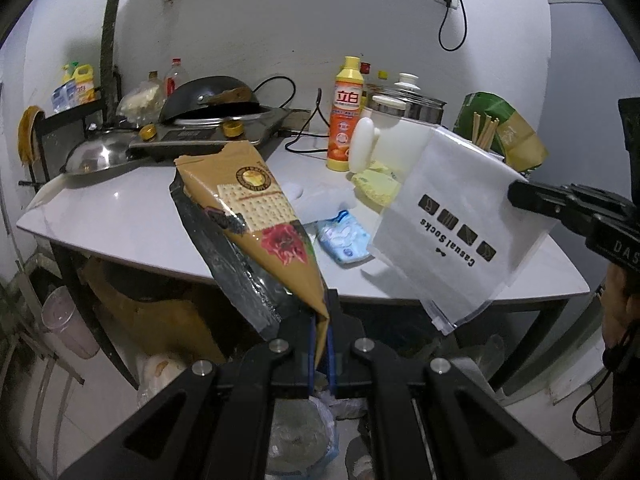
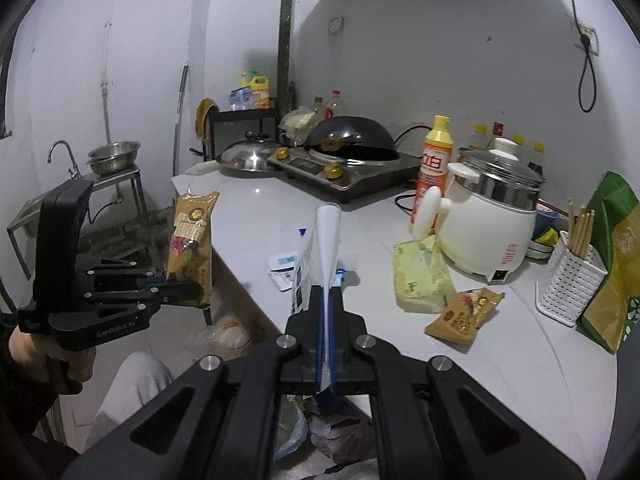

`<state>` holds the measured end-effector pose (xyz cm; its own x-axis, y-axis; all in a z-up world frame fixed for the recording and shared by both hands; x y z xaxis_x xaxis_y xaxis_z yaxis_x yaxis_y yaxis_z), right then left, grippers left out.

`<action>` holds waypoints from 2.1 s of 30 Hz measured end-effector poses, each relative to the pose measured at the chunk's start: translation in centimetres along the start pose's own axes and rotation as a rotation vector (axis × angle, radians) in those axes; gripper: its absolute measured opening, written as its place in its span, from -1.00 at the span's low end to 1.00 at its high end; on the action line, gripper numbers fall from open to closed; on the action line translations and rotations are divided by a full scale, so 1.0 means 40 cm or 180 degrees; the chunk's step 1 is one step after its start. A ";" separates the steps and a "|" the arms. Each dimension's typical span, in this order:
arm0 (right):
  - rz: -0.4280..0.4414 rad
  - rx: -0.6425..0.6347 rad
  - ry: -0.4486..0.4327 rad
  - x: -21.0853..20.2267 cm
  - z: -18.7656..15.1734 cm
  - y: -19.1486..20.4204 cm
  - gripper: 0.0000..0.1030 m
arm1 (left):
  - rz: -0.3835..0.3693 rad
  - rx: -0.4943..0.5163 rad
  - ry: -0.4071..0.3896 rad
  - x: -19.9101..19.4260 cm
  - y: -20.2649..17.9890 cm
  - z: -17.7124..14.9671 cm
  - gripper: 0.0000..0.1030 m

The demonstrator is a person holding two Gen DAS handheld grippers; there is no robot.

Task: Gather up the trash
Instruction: 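Lift the brown snack packet and white socks bag off the counter, then carry both held bags down below the counter toward the floor bin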

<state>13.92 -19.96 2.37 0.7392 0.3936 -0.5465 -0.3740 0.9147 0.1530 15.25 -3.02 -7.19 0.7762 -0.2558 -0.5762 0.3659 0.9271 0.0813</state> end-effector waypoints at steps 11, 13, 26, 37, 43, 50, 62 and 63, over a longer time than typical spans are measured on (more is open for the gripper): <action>0.0155 -0.0189 0.0216 0.073 -0.051 0.116 -0.97 | 0.0048 -0.0213 -0.0008 -0.025 0.066 -0.082 -0.92; 0.0194 -0.0218 0.0264 0.089 -0.064 0.137 -0.97 | 0.0065 -0.0256 0.0018 -0.025 0.077 -0.103 -0.93; 0.0356 -0.0405 0.0684 0.234 -0.194 0.247 -0.97 | 0.0129 -0.0599 0.0227 0.005 0.140 -0.270 -0.93; 0.0322 -0.0409 0.1166 0.394 -0.346 0.256 -0.97 | -0.0003 -0.0847 0.0505 0.099 0.179 -0.400 -0.93; 0.0312 -0.0292 0.1445 0.492 -0.419 0.244 -0.97 | -0.0081 -0.0949 0.0643 0.149 0.196 -0.457 -0.93; 0.0295 -0.0198 0.1737 0.598 -0.504 0.240 -0.96 | -0.0109 -0.1027 0.0801 0.190 0.221 -0.505 -0.93; 0.0175 -0.0222 0.2034 0.720 -0.595 0.204 -0.95 | -0.0154 -0.1043 0.1112 0.279 0.228 -0.544 -0.93; 0.0167 -0.0208 0.2049 0.726 -0.598 0.198 -0.94 | -0.0163 -0.1036 0.1132 0.286 0.225 -0.543 -0.93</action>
<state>19.03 -3.48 -31.99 0.2429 0.2857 -0.9270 -0.4487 0.8803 0.1537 16.27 8.35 -30.74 0.5171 -0.2464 -0.8197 0.1753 0.9679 -0.1803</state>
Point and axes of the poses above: each gripper's, at about its wrist camera, not at the fingertips, and x roughly the way its jaws point, y to its left, z to its top, the point moved 5 cm from there along x, roughly the way its jaws point, and after that the axes turned 13 degrees about x, right-handed, at the moved point
